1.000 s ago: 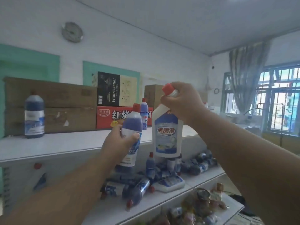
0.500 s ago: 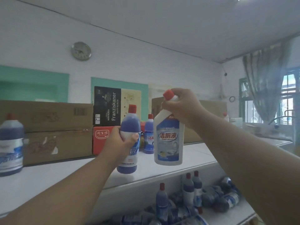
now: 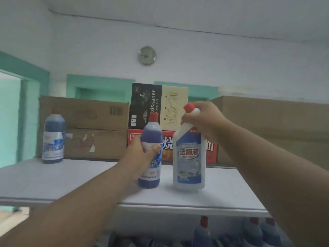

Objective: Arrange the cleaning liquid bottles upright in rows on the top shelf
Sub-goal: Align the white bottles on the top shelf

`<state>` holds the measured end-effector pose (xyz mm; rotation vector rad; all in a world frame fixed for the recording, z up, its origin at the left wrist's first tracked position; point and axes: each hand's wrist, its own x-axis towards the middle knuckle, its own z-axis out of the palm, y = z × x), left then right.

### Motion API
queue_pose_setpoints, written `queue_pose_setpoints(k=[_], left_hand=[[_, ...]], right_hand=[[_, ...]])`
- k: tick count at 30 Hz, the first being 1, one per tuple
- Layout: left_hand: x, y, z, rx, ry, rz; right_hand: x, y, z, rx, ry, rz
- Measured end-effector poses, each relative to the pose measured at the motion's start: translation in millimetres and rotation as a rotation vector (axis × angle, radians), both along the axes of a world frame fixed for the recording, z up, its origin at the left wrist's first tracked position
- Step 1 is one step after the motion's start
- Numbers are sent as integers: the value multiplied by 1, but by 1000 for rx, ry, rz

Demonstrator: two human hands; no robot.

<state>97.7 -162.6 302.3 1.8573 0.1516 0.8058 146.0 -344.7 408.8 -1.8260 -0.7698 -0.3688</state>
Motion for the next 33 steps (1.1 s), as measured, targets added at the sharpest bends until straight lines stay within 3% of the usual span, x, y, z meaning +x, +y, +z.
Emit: queue_pose_setpoints(k=[6,11,18,23,26,33], left_hand=[[1,-13,0,31,40,110],[1,-13,-3,71,64,203],[-17,-13,-23,459,-179,397],[-34,-16,-28,506,-160,223],[-43,-21,-31,439,-60,57],[-52,-56,-26,319,-25,-157]], right_hand=[[30,1,-12,41,87,85],[32,1,-23,127,49,109],[26,-2,-64,260,177,103],[16,0,-78,277,207,58],[5,-4,-74,258,191,21],[-30,-39,-55,317,122,63]])
